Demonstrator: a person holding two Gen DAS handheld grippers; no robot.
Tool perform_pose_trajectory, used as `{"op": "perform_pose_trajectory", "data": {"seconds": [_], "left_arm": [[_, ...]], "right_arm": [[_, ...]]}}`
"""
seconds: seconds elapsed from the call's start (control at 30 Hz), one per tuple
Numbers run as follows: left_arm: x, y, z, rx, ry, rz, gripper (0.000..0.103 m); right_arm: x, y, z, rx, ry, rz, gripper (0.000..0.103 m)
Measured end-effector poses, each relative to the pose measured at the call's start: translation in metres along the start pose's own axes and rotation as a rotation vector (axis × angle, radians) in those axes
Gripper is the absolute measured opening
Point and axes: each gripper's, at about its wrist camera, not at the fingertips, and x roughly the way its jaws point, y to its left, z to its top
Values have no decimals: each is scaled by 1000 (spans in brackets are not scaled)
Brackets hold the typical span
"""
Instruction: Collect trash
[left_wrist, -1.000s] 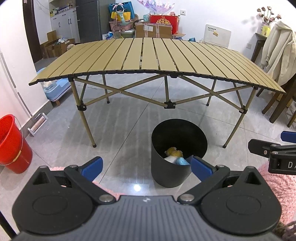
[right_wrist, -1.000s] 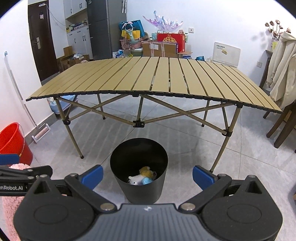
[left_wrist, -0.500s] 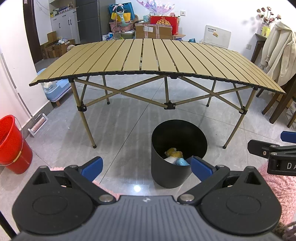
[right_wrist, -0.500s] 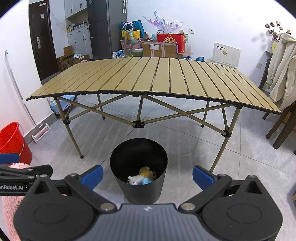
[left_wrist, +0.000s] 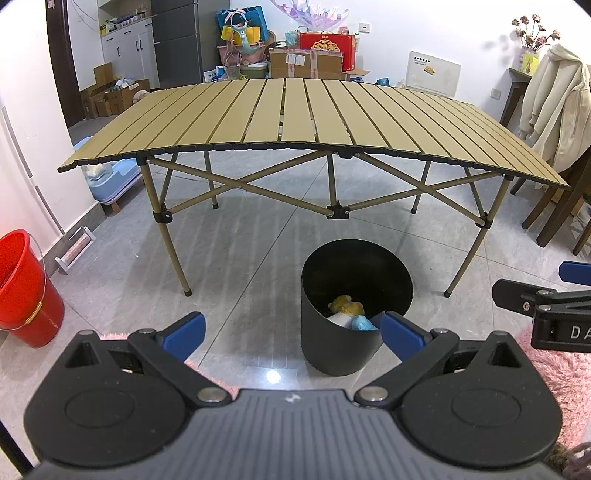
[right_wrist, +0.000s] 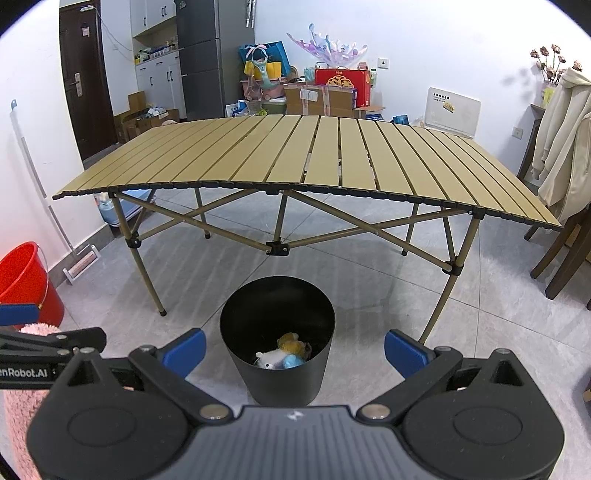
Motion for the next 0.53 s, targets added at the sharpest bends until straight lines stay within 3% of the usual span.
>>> {"op": "perform_pose_trajectory", "data": {"seconds": [0.53], "left_arm": [[-2, 2, -1, -2, -14, -7, 103]], "right_arm": [[1, -2, 0, -3, 3, -1, 103]]}}
